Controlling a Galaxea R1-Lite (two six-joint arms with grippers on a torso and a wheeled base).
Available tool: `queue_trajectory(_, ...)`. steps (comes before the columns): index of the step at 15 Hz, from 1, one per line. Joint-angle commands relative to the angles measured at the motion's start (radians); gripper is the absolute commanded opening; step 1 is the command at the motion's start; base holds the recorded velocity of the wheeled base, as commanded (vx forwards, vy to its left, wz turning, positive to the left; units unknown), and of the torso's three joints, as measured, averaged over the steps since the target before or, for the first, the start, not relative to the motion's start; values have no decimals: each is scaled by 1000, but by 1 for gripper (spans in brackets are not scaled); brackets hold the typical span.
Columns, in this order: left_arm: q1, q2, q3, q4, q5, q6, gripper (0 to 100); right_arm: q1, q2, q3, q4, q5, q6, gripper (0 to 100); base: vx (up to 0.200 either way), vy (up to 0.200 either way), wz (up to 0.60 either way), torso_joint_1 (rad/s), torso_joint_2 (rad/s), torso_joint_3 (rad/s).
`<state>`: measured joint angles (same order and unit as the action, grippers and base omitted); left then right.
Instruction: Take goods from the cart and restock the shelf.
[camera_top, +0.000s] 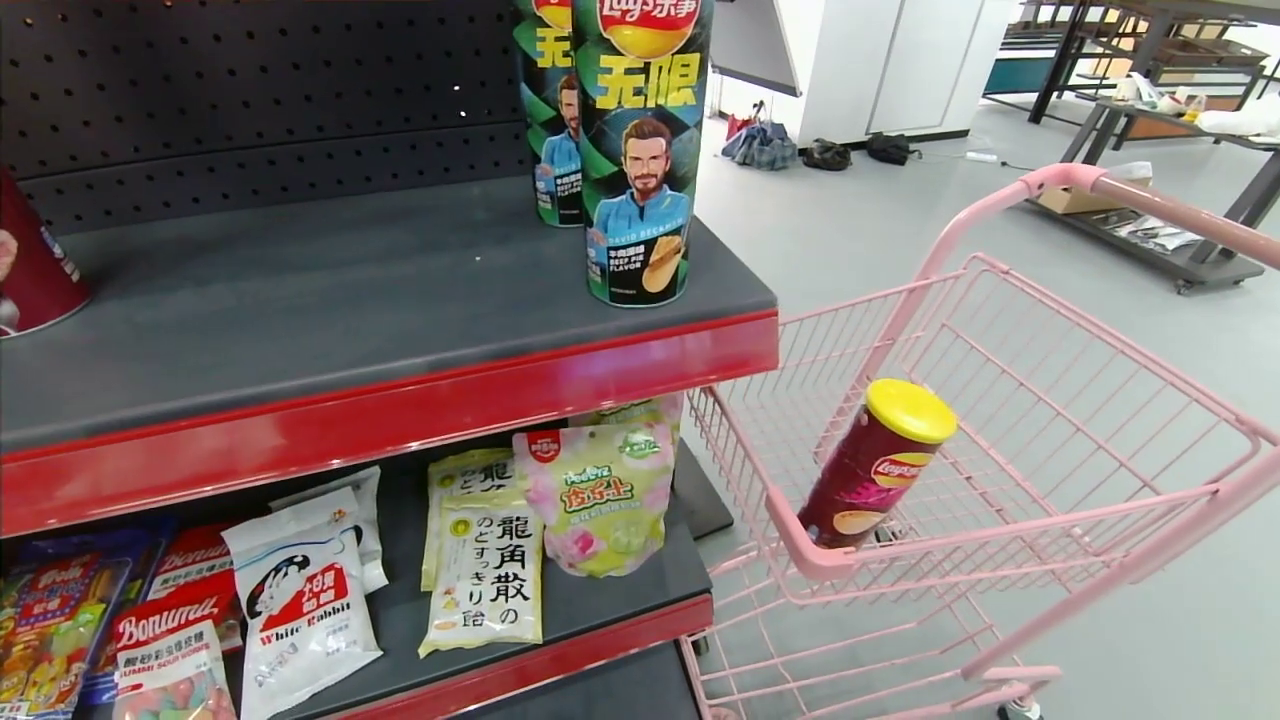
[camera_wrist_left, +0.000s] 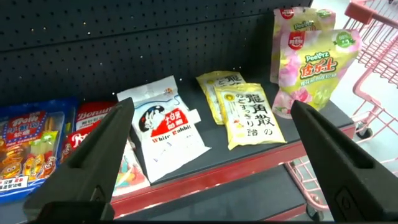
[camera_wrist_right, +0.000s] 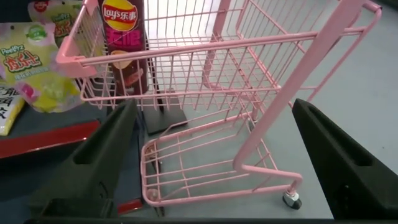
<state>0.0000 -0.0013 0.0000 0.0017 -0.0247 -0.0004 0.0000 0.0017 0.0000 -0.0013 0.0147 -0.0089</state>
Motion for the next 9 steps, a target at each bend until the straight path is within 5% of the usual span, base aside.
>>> queue_trajectory(1,0,1,0,0,0,0,100,0,0,-2,0,-1,-2,100,0,0,0,0,0,0)
queue_trajectory(7,0,1,0,0,0,2,100,2,17,-49,-31,27,-40,100,0,0,0,0,0,0)
queue_trajectory(8,0,1,0,0,0,0,100,21,357,-370,-62,45,9,100,0,0,0,0,0,0)
queue_trajectory(9,0,1,0,0,0,2,100,37,503,-528,-66,57,81,100,0,0,0,0,0,0)
